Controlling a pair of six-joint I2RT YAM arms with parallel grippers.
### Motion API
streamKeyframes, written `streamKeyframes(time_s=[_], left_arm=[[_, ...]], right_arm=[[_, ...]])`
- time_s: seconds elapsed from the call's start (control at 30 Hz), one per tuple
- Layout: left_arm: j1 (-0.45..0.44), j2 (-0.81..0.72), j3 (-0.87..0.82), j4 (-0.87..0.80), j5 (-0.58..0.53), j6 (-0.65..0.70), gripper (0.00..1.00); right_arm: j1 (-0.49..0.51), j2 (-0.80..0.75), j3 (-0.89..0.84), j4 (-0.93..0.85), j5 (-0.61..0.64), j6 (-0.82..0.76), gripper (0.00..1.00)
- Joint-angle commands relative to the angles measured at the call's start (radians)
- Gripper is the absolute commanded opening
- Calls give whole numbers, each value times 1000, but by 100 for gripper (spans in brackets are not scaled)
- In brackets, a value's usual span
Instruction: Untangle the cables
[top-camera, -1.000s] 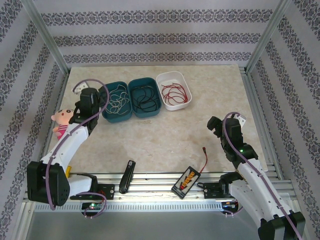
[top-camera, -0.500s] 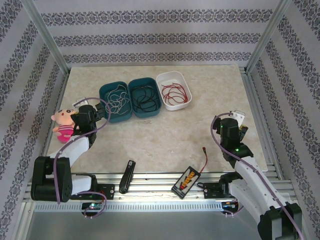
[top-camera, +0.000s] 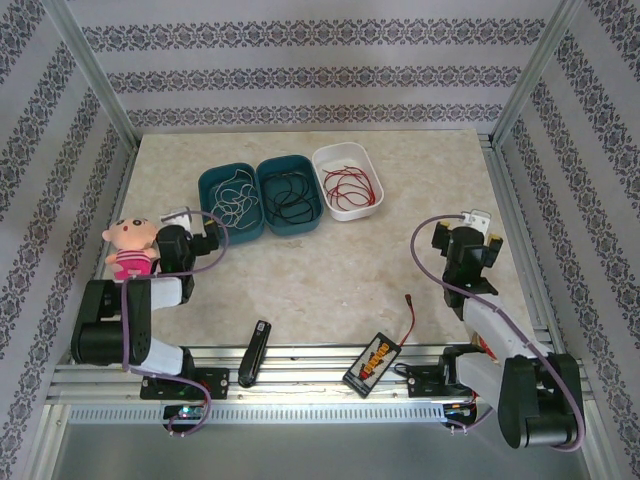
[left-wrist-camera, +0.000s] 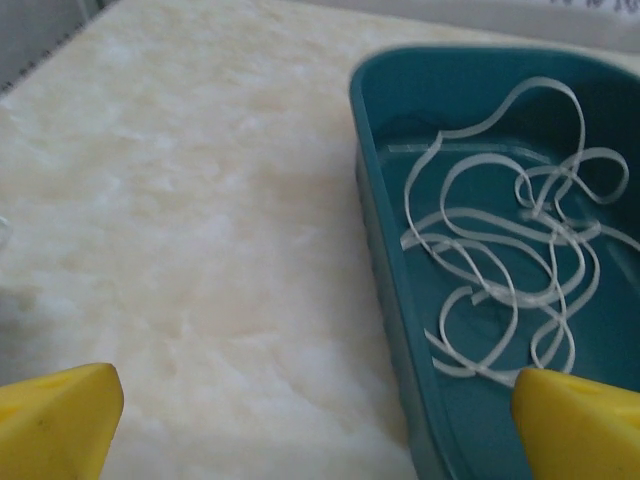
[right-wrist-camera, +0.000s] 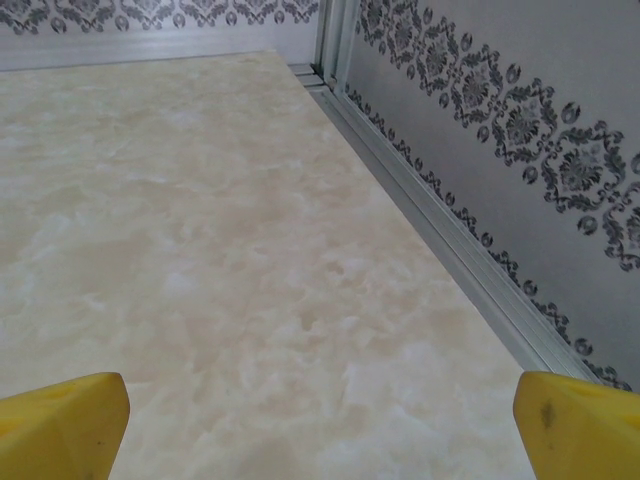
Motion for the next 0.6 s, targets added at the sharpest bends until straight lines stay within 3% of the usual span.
streamKeyframes(time_s=[0.0, 0.23, 0.3, 0.5, 0.57], left_arm=[[11, 17, -25, 182, 94, 39, 99], [12, 150, -50, 378, 231, 81, 99], [12, 120, -30, 283, 245, 93, 99], [12, 138, -9, 273, 321, 120, 99], [11, 133, 3, 242, 332, 131, 99]], right_arm=[[-17, 33, -46, 175, -65, -32, 98], [-39, 111, -71, 307, -124, -57, 98], [-42, 139, -72, 330, -151, -62, 98], [-45, 234, -55, 419, -273, -102, 98], [-44, 259, -24, 370, -293, -118, 98]])
